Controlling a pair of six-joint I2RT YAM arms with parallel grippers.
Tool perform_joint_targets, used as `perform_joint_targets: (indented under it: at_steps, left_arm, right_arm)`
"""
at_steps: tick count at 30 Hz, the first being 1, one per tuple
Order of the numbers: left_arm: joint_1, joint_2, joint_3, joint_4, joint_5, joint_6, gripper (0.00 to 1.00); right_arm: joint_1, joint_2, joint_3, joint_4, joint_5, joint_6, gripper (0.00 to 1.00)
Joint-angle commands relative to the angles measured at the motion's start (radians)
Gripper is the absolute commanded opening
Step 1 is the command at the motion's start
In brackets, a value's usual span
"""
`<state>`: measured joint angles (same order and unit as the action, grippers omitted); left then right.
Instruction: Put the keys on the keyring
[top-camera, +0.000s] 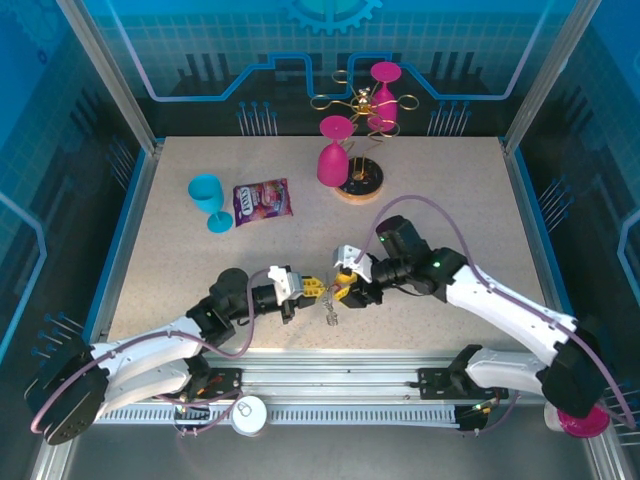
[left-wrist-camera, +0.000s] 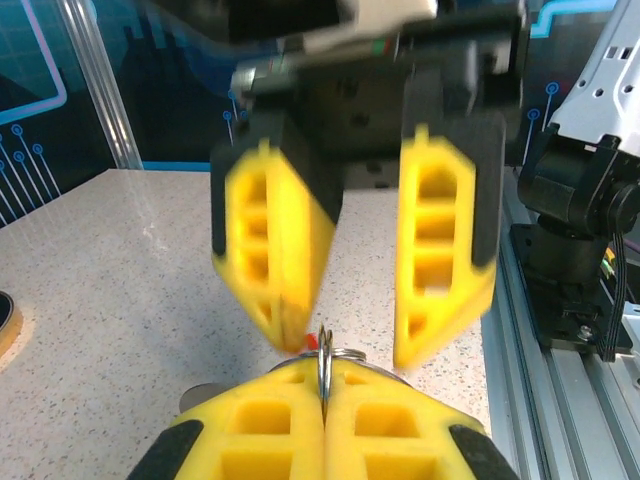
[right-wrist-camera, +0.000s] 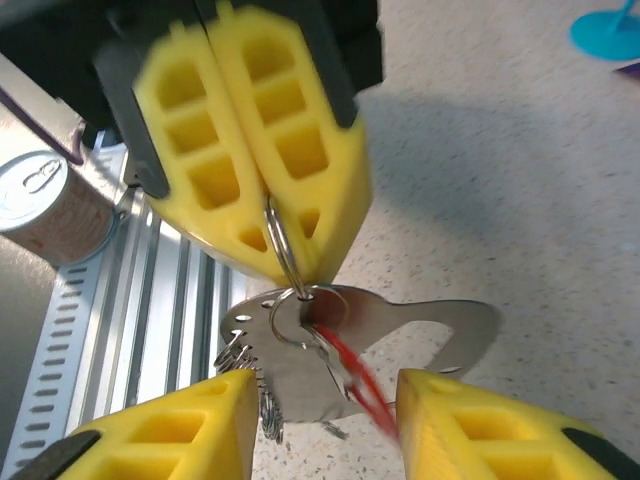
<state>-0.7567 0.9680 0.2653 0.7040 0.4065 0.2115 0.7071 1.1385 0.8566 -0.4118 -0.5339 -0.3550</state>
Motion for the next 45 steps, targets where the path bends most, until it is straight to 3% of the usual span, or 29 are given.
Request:
perform_joint_targets:
  at_steps: [1, 9, 26, 34, 38, 45]
  left_arm:
    - [-0.005, 0.019, -0.007, 0.045, 0.039, 0.020, 0.00]
    - [-0.009, 0.029, -0.003, 0.040, 0.048, 0.021, 0.00]
    - [-0.010, 0.050, -0.001, 0.044, 0.060, 0.014, 0.00]
    - [-0.011, 0.077, 0.006, 0.064, 0.081, 0.003, 0.00]
    - [-0.011, 0.105, 0.007, 0.094, 0.087, -0.009, 0.00]
    - [-0.012, 0.094, 0.000, 0.076, 0.070, -0.014, 0.00]
  right_arm:
    - [-0.021, -0.068, -0.034, 0.060, -0.014, 0.011, 0.43]
    - [-0.010, -0.005, 0.003, 0.090, -0.070, -0.004, 0.30]
    - [0.031, 0.066, 0.017, 0.102, -0.114, -0.046, 0.28]
    - [0.044, 0.114, 0.060, 0.100, -0.116, -0.063, 0.14]
    - [0.051, 0.142, 0.074, 0.067, -0.114, -0.093, 0.01]
    - [0.061, 0.157, 0.086, -0.041, -0.050, -0.139, 0.00]
